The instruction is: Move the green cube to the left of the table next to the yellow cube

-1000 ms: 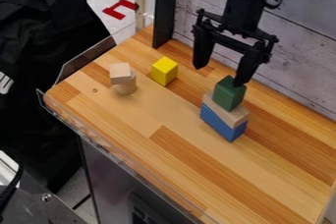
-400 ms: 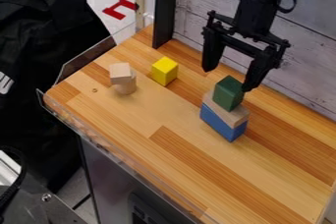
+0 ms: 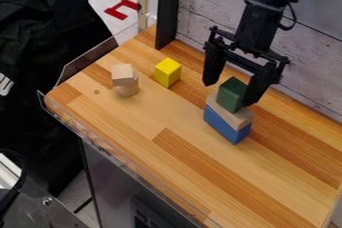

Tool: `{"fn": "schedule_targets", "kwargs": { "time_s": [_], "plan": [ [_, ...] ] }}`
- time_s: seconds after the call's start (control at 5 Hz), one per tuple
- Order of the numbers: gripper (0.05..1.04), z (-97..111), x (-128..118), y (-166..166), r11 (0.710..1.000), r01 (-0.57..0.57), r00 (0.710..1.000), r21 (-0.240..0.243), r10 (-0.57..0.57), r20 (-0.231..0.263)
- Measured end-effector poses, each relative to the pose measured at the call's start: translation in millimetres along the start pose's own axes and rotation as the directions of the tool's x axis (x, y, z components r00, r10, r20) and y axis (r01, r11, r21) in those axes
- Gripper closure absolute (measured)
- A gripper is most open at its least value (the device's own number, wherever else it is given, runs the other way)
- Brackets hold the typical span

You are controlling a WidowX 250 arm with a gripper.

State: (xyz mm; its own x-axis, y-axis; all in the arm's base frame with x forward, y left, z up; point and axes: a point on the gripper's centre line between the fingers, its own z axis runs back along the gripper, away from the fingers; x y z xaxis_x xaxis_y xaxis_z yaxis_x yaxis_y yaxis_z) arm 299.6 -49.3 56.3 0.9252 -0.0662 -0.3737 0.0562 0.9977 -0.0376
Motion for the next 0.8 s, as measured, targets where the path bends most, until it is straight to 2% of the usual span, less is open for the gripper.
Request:
{"fn": "schedule_targets", "kwargs": {
  "time_s": [0.2, 0.4, 0.6, 0.8],
  "plan": [
    [0.083, -4, 1, 0, 1.000, 0.004, 1.000, 0.001, -0.004, -0.011],
    [0.130, -15, 5, 2, 1.000, -0.006, 0.999, 0.001, 0.006, -0.040],
    [0.276, -17, 7, 2, 1.000, -0.017, 0.999, -0.001, 0.017, -0.033],
    [0.507, -17, 8, 3, 1.000, -0.027, 0.999, 0.007, 0.027, -0.025]
  ]
}}
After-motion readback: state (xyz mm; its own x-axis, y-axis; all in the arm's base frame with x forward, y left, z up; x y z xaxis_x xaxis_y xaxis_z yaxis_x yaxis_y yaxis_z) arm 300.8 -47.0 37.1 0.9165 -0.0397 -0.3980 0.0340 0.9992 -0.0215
